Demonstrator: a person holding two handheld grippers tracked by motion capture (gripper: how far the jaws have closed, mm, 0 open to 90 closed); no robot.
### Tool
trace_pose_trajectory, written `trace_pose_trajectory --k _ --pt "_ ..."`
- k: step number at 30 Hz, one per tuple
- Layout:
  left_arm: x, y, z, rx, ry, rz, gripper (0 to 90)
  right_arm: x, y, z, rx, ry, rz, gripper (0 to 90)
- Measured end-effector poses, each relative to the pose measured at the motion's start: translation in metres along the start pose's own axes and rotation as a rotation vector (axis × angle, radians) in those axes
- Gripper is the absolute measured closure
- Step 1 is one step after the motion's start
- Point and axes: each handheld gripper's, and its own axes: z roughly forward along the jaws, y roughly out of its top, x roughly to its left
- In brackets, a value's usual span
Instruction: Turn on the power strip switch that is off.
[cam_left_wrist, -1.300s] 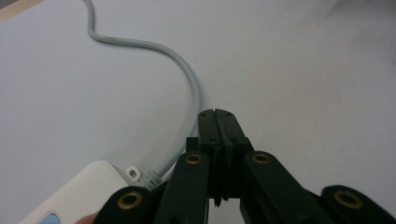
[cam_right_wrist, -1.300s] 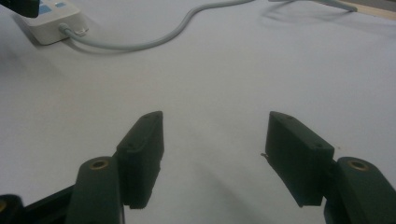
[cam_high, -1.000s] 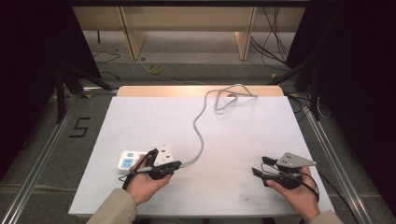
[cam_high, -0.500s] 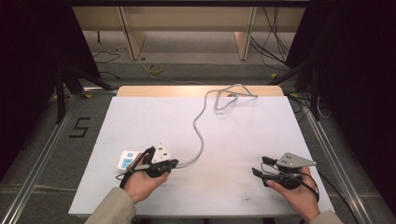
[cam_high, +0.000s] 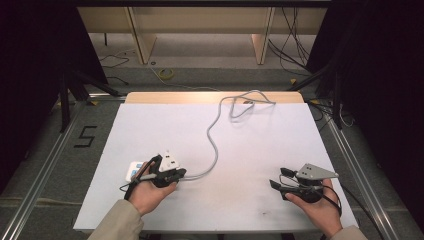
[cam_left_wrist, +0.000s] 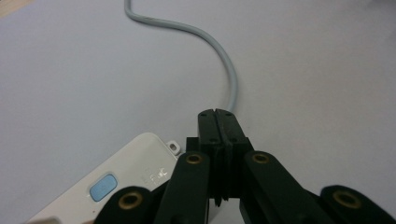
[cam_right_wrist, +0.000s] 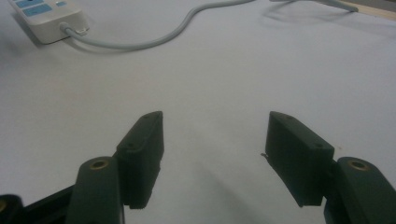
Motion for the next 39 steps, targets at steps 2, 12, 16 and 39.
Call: trace_pose_trajectory --k 2,12,16,39 --pt "0.003 0.000 -0.002 0.007 0.006 -0.002 89.7 0.000 0.000 0.000 0.000 0.000 0.000 38.1" --pt "0.008 0.001 -0.005 0.025 0.016 -0.010 89.8 0.000 0.000 0.000 0.000 0.000 -0.002 38.1" --pt "0.009 0.000 -0.005 0.029 0.018 -0.013 89.8 0.000 0.000 0.000 0.000 0.000 -0.002 38.1" --pt "0.021 0.001 -0.011 0.043 0.044 -0.033 89.8 0.001 0.000 0.000 -0.001 -0.001 -0.003 38.1"
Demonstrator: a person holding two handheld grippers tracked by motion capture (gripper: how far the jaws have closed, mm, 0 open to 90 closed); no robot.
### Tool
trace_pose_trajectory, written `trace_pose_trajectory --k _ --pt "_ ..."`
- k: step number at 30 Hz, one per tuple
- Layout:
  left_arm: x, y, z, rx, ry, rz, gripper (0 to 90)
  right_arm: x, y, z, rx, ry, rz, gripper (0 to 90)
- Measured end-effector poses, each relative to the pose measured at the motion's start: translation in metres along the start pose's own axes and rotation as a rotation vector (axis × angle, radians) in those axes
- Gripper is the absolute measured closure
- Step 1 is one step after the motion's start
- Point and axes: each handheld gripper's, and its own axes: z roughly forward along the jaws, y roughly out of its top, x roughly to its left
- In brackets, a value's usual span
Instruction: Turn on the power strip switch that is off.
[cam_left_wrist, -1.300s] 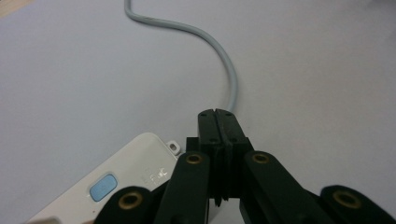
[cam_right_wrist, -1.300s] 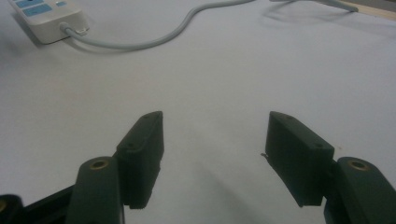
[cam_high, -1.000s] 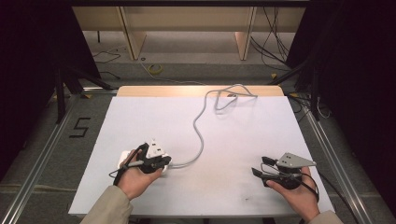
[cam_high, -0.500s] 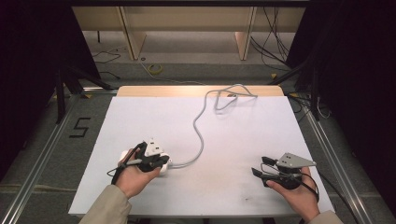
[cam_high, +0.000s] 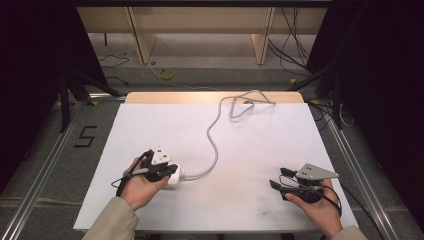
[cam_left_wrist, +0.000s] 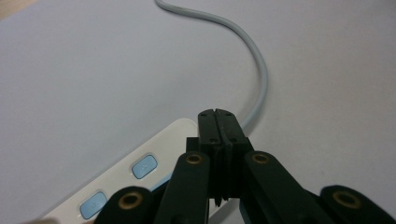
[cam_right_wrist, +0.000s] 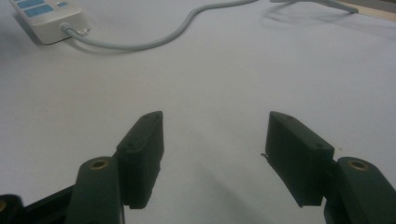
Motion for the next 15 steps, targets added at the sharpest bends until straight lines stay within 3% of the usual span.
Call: trace_pose_trajectory --k 15 --pt "0.0070 -0.0008 -0.0029 0.012 0.017 -0.015 89.8 0.0002 0.0000 -0.0001 0.000 0.000 0.000 38.1"
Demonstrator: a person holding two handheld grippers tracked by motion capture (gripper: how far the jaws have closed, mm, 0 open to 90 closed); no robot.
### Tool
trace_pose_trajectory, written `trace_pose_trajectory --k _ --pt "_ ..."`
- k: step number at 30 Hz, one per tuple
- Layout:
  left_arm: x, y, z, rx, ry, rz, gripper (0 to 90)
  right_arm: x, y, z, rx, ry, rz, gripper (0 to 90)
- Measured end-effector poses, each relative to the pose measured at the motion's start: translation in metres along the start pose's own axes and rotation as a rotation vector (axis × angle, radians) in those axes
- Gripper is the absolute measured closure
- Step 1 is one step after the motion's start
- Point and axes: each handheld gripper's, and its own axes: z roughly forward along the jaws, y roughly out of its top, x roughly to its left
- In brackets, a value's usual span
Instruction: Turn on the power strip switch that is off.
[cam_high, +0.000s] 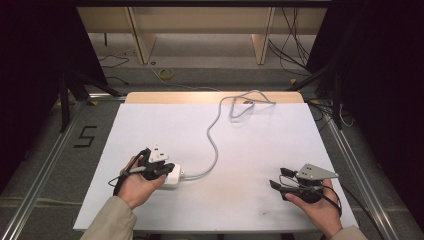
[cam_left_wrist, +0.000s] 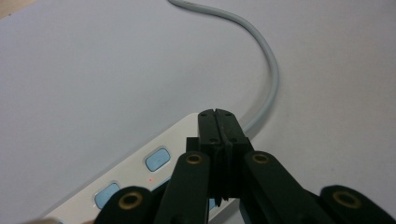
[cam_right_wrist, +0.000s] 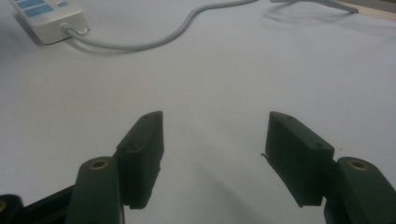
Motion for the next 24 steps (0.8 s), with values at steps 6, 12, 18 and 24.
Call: trace_pose_trajectory --k 6,12,18,24 --pt "0.004 0.000 -0.002 0.000 0.011 -0.009 89.8 0.000 0.000 0.000 0.000 0.001 0.000 38.1" --pt "0.007 -0.001 -0.003 0.007 0.020 -0.014 89.8 0.000 0.000 0.000 0.000 0.001 -0.001 38.1" --pt "0.010 -0.001 -0.005 0.009 0.026 -0.021 89.8 0.000 0.000 0.000 0.000 0.001 -0.001 38.1" --pt "0.014 -0.002 -0.008 0.007 0.036 -0.030 89.8 0.000 0.000 0.000 0.000 0.001 0.000 38.1"
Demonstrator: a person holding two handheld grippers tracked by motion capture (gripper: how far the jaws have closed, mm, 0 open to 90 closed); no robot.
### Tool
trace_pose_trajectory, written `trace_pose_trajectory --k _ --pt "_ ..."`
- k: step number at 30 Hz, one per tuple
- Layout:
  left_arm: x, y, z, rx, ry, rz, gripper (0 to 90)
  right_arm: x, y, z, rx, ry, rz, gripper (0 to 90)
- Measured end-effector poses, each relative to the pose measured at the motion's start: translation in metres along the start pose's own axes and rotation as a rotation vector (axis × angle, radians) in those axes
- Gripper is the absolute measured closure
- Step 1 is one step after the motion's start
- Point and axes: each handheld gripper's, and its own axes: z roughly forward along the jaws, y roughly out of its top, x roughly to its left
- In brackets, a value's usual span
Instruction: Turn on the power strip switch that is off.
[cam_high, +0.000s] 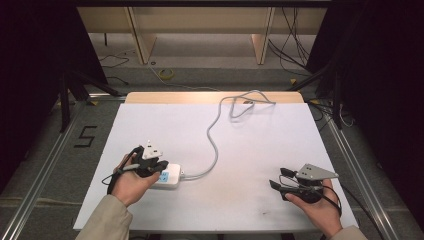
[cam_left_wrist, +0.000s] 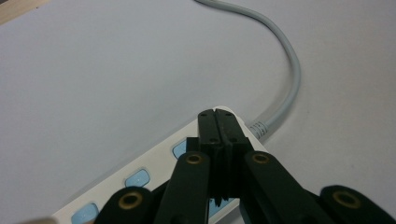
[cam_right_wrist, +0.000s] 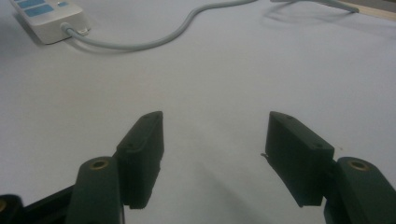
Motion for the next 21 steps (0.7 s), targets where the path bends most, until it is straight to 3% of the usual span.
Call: trace_pose_trajectory --k 21 --pt "0.012 -0.002 -0.006 0.002 0.028 -0.024 89.8 0.000 0.000 0.000 -0.001 -0.001 0.002 38.1"
